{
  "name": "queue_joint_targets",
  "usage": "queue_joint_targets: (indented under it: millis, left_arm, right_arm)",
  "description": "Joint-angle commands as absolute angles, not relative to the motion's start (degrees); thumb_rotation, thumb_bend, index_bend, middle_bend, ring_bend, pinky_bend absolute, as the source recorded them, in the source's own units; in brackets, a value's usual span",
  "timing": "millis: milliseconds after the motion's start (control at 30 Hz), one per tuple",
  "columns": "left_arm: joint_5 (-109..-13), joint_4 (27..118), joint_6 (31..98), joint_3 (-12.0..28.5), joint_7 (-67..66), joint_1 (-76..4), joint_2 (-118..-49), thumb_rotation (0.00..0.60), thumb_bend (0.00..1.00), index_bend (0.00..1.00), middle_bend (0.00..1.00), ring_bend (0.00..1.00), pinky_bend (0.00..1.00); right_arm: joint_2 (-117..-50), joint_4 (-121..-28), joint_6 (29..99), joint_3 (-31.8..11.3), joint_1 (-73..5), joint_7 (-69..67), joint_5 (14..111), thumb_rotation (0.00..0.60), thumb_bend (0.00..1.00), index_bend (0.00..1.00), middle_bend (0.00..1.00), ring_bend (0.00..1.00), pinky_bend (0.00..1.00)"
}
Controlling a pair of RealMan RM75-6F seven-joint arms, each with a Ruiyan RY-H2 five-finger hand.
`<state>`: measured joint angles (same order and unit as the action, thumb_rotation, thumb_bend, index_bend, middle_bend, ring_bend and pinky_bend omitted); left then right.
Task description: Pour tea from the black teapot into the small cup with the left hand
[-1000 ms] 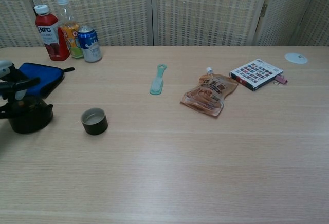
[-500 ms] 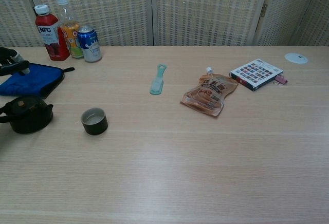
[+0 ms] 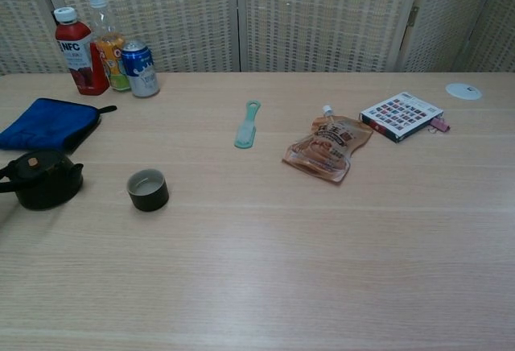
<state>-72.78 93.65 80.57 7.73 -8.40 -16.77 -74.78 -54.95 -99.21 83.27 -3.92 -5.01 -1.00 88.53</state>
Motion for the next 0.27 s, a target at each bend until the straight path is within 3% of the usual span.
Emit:
queue_joint_targets:
  millis: [33,267]
  left_arm:
    - [-75.71,96.43,84.18,6.2,-10.02,-14.44,-73.54,0.364,0.21,0.34,0.34,0.32,0.13]
    - [-78.76,99.37,88.04,4.27,-12.49,-11.55,-73.01,0.365,0.21,0.34,0.34,0.31,0.13]
  right_arm:
    - [-55.67,-98.9,83.58,-3.59,-4.99,-0.5,89.0,0.6,0.2,0.11,0.07,0.0,0.06]
    - [-56.83,-98.85,85.12,-2.95,-3.81,0.39,88.85,0.6,0.21,0.11,0.07,0.0,0.06]
